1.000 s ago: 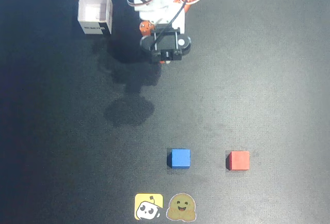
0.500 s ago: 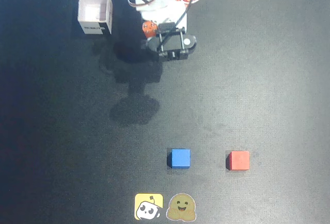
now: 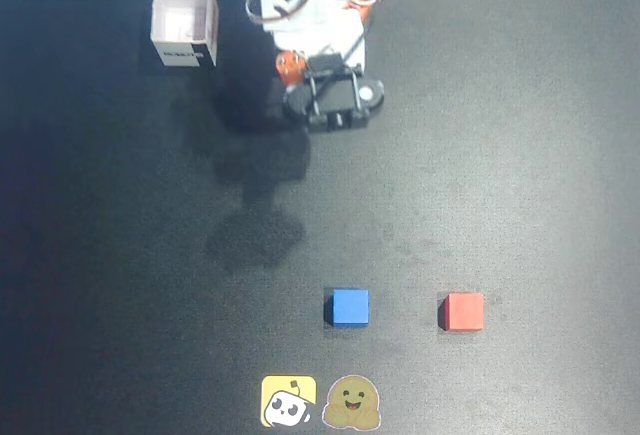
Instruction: Put the red cube on top of the blue cube.
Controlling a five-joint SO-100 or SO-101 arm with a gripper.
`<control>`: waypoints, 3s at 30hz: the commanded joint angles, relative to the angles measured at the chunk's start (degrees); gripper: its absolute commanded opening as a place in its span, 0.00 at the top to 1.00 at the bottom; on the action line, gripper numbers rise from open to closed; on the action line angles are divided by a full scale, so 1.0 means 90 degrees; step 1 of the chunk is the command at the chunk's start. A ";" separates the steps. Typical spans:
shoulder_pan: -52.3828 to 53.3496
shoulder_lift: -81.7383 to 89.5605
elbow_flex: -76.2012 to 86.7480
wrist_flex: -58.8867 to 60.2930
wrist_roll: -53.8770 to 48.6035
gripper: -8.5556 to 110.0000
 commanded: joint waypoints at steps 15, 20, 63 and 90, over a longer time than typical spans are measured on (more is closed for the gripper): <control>-0.0439 -0.3584 -0.3457 0.0000 0.0078 0.92; -0.0605 -0.4512 -0.4395 0.0059 0.0078 0.92; -0.2520 -1.0000 -0.9609 -0.0469 0.1436 0.88; -0.2852 -1.0791 -0.9551 -0.1455 0.3408 0.77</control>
